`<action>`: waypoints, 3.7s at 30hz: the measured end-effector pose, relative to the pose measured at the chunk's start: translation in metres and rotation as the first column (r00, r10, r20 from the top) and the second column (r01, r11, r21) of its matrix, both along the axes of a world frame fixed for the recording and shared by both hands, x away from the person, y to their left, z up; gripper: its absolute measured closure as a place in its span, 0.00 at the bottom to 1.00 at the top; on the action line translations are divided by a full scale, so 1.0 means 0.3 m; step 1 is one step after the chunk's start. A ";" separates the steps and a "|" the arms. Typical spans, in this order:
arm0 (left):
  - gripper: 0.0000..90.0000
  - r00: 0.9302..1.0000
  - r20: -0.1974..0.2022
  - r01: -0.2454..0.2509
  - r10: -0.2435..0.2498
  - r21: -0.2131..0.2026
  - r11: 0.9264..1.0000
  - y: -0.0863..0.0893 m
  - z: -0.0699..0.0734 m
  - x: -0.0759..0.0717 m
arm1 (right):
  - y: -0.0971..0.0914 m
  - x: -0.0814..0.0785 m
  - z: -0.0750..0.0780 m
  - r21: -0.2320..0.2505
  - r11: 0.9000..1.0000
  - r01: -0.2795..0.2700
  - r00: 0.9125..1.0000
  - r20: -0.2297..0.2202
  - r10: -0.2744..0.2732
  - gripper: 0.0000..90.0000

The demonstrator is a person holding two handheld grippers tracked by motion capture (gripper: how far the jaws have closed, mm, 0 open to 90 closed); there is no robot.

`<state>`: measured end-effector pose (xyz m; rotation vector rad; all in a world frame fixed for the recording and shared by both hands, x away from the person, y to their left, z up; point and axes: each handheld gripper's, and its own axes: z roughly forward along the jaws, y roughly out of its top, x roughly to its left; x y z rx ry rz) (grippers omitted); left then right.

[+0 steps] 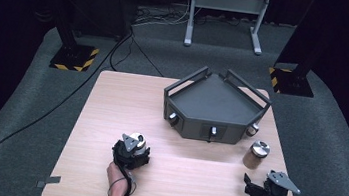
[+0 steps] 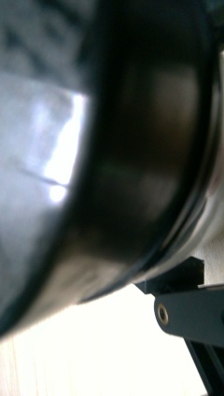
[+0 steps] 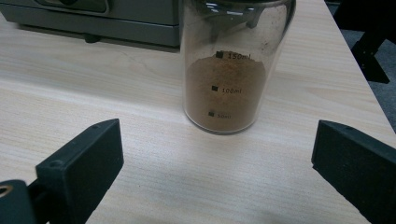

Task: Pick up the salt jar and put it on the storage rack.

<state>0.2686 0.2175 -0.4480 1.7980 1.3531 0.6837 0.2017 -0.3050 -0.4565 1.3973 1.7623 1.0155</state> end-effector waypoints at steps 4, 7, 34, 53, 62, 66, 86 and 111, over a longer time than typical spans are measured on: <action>0.34 1.000 0.004 0.005 -0.005 0.002 1.000 0.003 -0.002 -0.001 | -0.001 0.000 0.000 0.001 1.000 -0.001 1.000 -0.001 0.001 0.01; 0.35 1.000 0.006 0.011 -0.011 0.002 1.000 0.006 -0.003 -0.001 | 0.001 0.002 0.001 -0.003 1.000 -0.001 1.000 -0.003 0.001 0.01; 0.35 0.997 0.023 0.073 -0.073 -0.007 0.997 0.045 0.014 -0.017 | -0.003 0.001 -0.001 0.012 1.000 0.011 1.000 0.001 -0.011 0.01; 0.35 0.989 0.048 0.143 -0.143 0.002 0.990 0.058 0.092 -0.031 | -0.006 -0.005 -0.006 0.014 1.000 0.005 1.000 0.014 -0.005 0.00; 0.35 0.986 0.059 0.159 -0.158 -0.006 0.987 0.055 0.121 -0.024 | -0.006 -0.006 -0.007 -0.001 1.000 -0.016 1.000 0.019 0.016 0.00; 0.35 0.985 0.063 0.163 -0.163 -0.006 0.987 0.056 0.132 -0.026 | -0.019 -0.008 -0.010 0.020 1.000 -0.021 1.000 0.022 0.020 0.00; 0.35 0.974 0.097 0.205 -0.204 -0.001 0.979 0.034 0.192 0.012 | -0.019 -0.003 -0.006 0.017 1.000 -0.025 1.000 0.013 0.025 0.00; 0.35 0.960 0.093 0.266 -0.264 -0.005 0.964 -0.008 0.273 0.123 | -0.018 0.003 -0.002 0.011 0.999 -0.032 0.999 0.004 0.032 0.00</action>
